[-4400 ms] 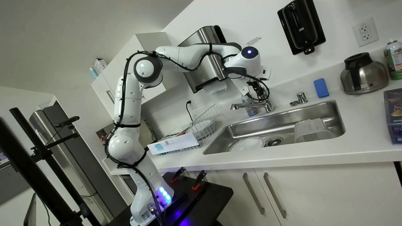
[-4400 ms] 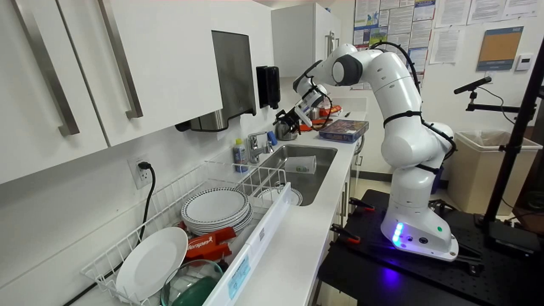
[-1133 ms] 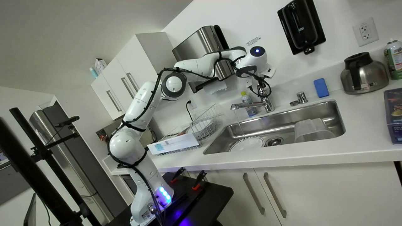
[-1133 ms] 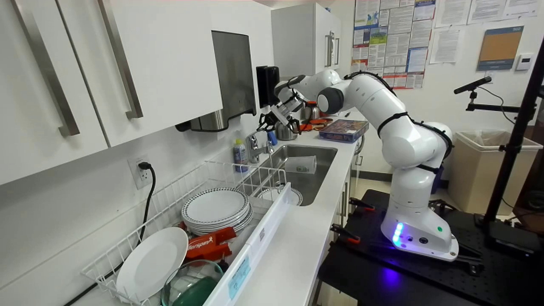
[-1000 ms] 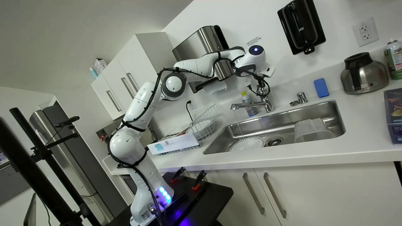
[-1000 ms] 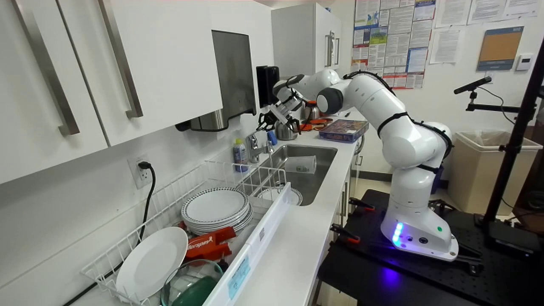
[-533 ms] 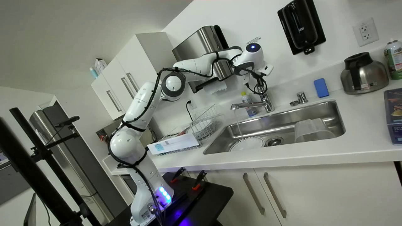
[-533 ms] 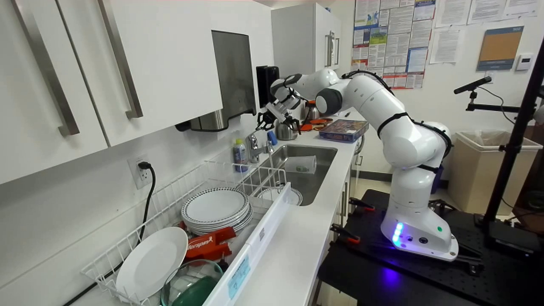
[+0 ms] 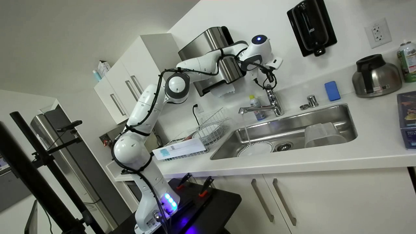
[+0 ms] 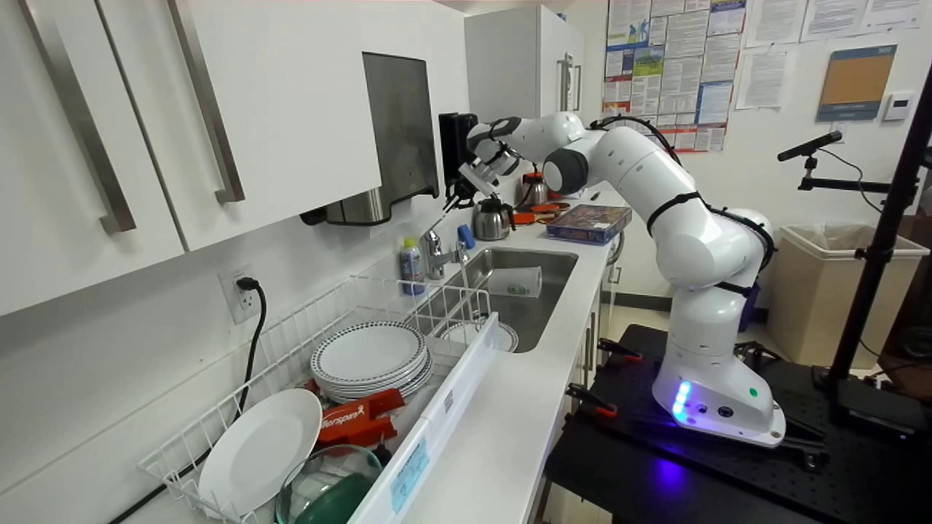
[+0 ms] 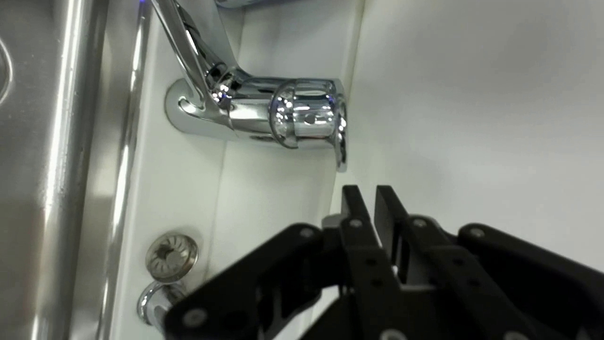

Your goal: Lift the handle of the tap

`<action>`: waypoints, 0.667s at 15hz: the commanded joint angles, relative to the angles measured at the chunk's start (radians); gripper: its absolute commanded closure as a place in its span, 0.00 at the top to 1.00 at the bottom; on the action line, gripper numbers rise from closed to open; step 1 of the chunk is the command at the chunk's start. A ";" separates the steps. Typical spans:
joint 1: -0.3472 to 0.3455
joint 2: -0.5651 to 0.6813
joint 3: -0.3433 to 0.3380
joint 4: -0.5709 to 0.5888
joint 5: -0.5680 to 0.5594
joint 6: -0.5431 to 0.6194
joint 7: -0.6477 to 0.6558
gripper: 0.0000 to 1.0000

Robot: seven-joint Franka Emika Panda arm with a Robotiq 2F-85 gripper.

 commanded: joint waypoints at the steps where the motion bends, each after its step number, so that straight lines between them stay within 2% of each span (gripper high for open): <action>1: -0.002 -0.036 -0.015 0.009 -0.022 -0.048 0.037 0.44; 5: -0.010 -0.082 -0.037 -0.036 -0.053 -0.098 -0.016 0.74; 8: -0.038 -0.125 -0.049 -0.077 -0.098 -0.213 -0.138 0.96; 10: -0.051 -0.164 -0.062 -0.112 -0.132 -0.282 -0.265 1.00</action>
